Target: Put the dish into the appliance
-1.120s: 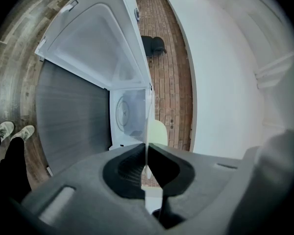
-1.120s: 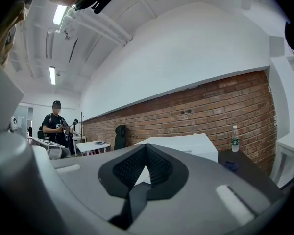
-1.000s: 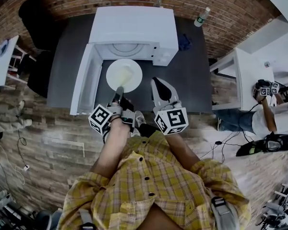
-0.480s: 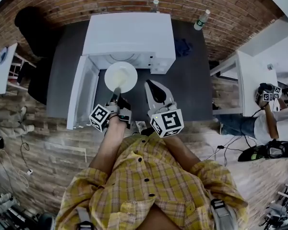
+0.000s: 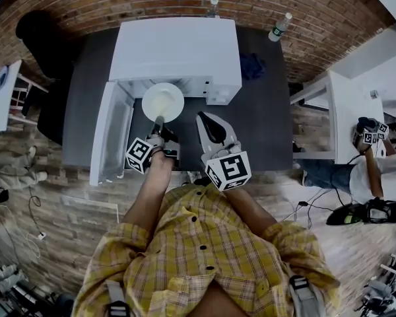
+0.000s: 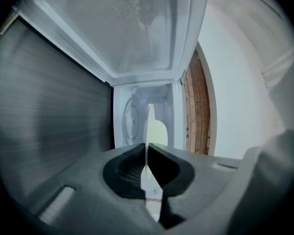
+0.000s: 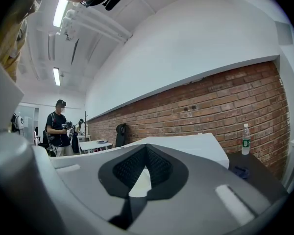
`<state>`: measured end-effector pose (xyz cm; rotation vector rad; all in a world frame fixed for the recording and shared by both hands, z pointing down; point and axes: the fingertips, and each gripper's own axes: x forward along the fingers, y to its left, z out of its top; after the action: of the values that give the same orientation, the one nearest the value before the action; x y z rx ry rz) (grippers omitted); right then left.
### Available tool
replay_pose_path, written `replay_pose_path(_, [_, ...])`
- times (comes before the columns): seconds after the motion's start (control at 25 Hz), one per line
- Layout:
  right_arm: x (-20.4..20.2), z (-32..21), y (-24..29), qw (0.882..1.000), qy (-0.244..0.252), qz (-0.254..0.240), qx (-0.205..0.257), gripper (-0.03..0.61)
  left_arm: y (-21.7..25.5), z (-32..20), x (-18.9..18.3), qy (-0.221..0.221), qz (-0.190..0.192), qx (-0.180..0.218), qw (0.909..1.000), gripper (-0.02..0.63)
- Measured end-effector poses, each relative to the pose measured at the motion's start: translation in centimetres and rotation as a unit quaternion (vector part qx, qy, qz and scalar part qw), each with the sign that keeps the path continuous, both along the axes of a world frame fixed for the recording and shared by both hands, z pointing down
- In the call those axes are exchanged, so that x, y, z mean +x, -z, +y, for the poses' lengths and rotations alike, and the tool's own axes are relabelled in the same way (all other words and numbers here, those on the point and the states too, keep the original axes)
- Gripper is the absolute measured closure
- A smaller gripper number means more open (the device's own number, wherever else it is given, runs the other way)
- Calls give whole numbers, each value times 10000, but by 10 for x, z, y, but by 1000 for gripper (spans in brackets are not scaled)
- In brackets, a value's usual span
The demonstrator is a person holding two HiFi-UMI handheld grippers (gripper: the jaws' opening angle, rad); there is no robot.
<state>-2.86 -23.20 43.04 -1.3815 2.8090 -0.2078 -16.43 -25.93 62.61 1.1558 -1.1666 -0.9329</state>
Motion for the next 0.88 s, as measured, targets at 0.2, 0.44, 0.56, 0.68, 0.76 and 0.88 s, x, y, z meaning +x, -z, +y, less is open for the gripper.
replay_pose_path(0.2, [5, -10, -5, 10000, -60, 9, -60, 578, -18, -16, 0, 83, -3, -95, 9999, 604])
replay_pose_path(0.44, [11, -21, -10, 9998, -157, 2, -123, 580, -36, -35, 1, 211, -40, -238, 9995, 604])
replay_pose_path(0.56, [11, -25, -11, 9998, -182, 11, -125, 580, -45, -44, 0, 219, -56, -273, 9994, 604])
replay_pose_path(0.68, [10, -28, -13, 9997, -186, 31, -144, 580, -54, -55, -4, 285, 9, -289, 9992, 603])
replay_pose_path(0.76, [10, -30, -15, 9997, -195, 49, -155, 580, -60, -62, -7, 322, 28, -328, 9989, 603])
replay_pose_path(0.88, [14, -34, -16, 9995, -255, 49, -171, 580, -70, -70, -9, 306, -45, -426, 9986, 603])
